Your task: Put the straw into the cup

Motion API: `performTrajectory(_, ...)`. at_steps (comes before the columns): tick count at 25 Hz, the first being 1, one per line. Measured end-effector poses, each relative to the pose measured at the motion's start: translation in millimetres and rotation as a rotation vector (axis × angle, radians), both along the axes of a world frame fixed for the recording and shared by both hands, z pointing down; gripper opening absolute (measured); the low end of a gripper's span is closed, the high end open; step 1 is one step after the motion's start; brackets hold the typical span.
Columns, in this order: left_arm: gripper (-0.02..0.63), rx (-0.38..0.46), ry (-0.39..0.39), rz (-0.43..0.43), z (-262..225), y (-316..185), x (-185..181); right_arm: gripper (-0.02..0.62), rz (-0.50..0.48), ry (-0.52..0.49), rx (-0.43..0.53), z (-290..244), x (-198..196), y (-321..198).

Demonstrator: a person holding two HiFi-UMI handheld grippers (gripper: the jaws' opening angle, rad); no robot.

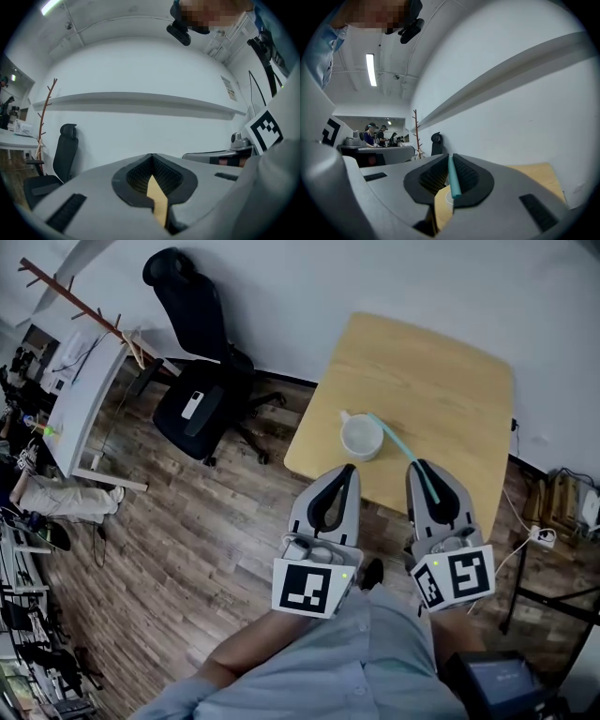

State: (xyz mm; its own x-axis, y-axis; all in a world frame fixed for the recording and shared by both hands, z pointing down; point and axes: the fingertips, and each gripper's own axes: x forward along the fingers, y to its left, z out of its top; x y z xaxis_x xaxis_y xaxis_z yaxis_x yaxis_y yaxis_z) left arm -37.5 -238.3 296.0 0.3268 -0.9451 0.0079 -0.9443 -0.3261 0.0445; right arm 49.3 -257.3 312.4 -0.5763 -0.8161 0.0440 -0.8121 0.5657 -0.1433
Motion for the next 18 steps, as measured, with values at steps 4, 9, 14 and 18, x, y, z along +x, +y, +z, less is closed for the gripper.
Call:
performTrajectory(4,-0.003,-0.013,0.021,0.024,5.6,-17.2,-7.9,0.025,0.017,0.024,-0.02,7.4,-8.7,-11.0)
performTrajectory(9,-0.003,-0.031,0.045,0.053,13.9,-34.5,-15.0,0.025,0.035,0.05,-0.036,13.1,-16.5,-22.2)
performTrajectory(14,-0.003,-0.041,0.057,0.085,17.9,-53.9,-26.6,0.025,0.062,0.062,-0.05,17.5,-27.6,-32.9)
performTrajectory(18,-0.003,-0.067,0.064,0.096,25.3,-66.2,-35.3,0.025,0.072,0.081,-0.071,24.5,-36.3,-34.9)
